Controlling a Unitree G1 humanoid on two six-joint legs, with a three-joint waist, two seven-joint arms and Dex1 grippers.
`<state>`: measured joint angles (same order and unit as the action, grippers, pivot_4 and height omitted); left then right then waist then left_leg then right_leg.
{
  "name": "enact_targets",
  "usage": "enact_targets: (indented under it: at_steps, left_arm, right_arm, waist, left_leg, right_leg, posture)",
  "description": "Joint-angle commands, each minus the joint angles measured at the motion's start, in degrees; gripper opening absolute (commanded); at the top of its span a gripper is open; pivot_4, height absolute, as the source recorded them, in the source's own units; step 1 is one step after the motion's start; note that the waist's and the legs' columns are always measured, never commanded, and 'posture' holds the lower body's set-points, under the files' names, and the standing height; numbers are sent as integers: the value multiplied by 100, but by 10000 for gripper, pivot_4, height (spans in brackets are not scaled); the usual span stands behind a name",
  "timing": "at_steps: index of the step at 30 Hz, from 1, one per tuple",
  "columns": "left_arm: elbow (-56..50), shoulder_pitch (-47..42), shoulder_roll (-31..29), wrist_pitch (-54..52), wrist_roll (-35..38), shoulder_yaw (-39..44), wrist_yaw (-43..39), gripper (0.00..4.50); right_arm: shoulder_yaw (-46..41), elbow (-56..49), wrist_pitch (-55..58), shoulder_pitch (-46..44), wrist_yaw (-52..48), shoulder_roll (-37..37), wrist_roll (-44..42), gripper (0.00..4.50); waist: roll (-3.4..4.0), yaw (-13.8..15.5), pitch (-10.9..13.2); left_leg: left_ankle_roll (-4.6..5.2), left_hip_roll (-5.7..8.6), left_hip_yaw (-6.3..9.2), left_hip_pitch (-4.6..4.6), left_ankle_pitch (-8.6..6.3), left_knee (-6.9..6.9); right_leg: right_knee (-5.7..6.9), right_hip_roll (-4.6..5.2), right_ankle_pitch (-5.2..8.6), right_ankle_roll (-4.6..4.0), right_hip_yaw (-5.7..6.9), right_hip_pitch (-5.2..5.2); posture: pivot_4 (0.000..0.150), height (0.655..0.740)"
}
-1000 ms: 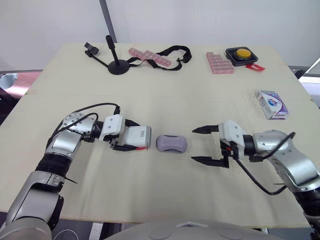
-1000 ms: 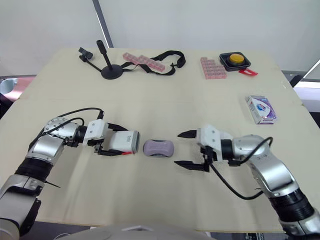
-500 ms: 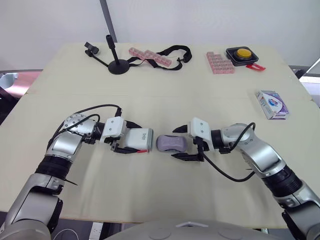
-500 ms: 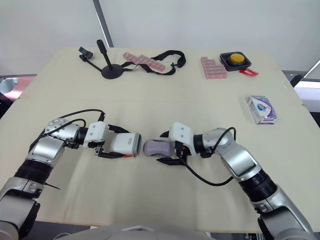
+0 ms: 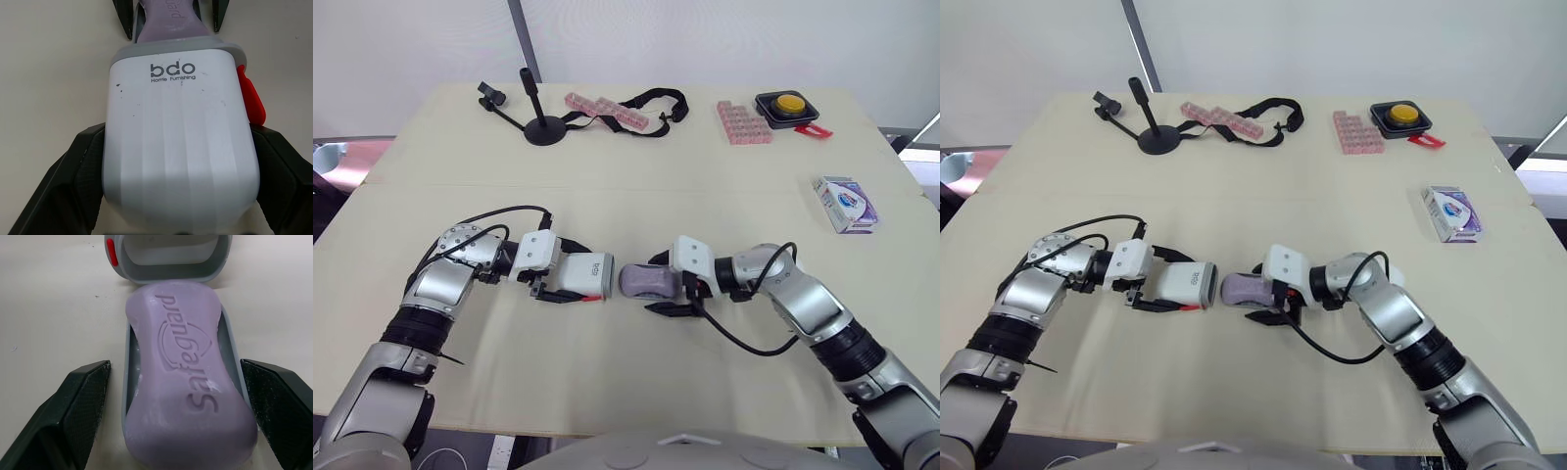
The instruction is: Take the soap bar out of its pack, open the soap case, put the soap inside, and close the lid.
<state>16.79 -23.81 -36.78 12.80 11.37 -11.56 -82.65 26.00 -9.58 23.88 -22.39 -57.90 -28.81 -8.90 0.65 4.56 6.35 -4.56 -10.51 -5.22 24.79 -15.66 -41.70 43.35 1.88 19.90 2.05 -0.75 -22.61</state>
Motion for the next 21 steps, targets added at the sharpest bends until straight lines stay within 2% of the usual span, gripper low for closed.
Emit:
enact_targets:
  at_steps: [1,6,7,16,21]
  left_arm:
    - [-177,14,-91,9,85,103,3,34765]
    - [-213,40,-93,-3,91,96,7,34765]
    - [-217,42,-94,-5,91,95,5,34765]
    - [-258,39,-79,-65,109,113,30,34765]
    - [-379,12,-5,-212,133,82,99,34765]
  right_arm:
    - [-32,-80,33,-103,-22,29,16,42359]
    - [-27,-74,75,-92,-52,22,39,26799]
    - [-28,-66,73,-92,-58,20,42,25939]
    - [-145,-3,-84,-114,-99,-36,52,25939]
    - [-472,-278,-66,-29,-251,-365,-124,25939]
  waist:
    - [0,0,0]
    - [0,-6,0]
    - [0,-6,0]
    - [0,-3,0]
    - [0,24,0]
  left_leg:
    - [0,0,0,0,0,0]
    - [0,0,0,-2,0,0]
    - [0,-1,0,-2,0,0]
    - [0,-1,0,-1,0,-1]
    - [0,-1,0,7,0,-6]
  right_leg:
    - [0,0,0,0,0,0]
    - [0,0,0,0,0,1]
    - [0,-1,0,0,0,1]
    - [0,0,0,0,0,1]
    - [0,1,0,0,2,0]
  posture:
    - [1500,7096]
    - [1500,7096]
    - [1500,7096]
    - [1500,7096]
    - [1500,7096]
